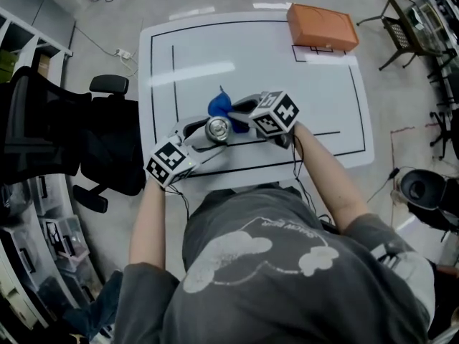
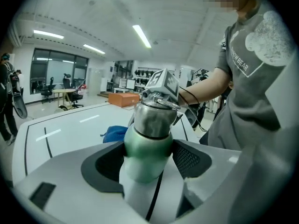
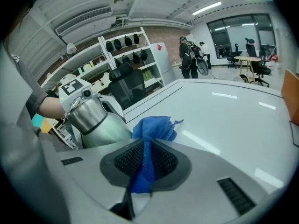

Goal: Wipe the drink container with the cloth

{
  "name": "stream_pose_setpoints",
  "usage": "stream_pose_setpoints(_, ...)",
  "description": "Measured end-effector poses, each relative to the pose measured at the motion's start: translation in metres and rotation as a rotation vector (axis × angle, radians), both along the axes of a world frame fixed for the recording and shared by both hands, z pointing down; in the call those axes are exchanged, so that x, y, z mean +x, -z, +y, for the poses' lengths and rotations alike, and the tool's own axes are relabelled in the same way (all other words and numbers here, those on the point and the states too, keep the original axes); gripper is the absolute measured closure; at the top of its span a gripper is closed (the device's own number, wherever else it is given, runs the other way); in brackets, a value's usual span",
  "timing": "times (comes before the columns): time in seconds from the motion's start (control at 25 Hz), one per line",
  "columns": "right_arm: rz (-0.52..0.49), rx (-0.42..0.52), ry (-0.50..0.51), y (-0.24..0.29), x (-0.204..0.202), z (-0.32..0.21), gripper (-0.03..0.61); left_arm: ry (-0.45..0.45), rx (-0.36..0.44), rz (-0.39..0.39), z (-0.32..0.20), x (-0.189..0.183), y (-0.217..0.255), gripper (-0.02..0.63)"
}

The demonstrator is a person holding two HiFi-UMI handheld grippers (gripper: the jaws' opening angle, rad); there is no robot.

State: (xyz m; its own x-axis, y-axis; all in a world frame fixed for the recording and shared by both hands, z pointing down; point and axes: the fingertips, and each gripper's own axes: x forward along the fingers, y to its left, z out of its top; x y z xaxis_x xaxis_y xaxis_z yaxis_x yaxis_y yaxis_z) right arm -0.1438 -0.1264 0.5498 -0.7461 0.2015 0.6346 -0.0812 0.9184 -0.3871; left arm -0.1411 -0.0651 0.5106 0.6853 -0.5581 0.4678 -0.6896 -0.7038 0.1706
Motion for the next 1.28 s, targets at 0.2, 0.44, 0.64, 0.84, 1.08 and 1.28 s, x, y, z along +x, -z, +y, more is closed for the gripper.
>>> stream_pose_setpoints(0.2,0.015,-0.023,-0.099,-0.014,0.005,-0.001,0.534,-0.090,0.003,0.012,-0.001,-0.001,0.000,0.288)
stream_pose_setpoints(0.44,0.039,0.014,-0.135,-0.013,0.008,-0.002,0.532,-0.039,-0.006,0.033,0.001,-0.001,-0.001,0.285)
stream_pose_setpoints(0.64,0.035,0.100,-0.151,-0.005,0.016,0.000,0.531,0.164,-0.023,0.093,0.005,-0.005,0.000,0.284)
stream_pose_setpoints(0.84,0.008,0.152,-0.139,0.013,0.036,-0.005,0.529,0.453,0.005,0.119,0.016,-0.013,-0.002,0.285)
stream_pose_setpoints(1.08,-0.057,0.192,-0.180,0.047,0.068,-0.022,0.529,0.767,0.022,0.165,0.028,-0.015,0.006,0.285)
stream_pose_setpoints(1.28,-0.110,0.213,-0.160,0.067,0.083,-0.019,0.529,0.994,0.016,0.111,0.021,0.001,0.008,0.275)
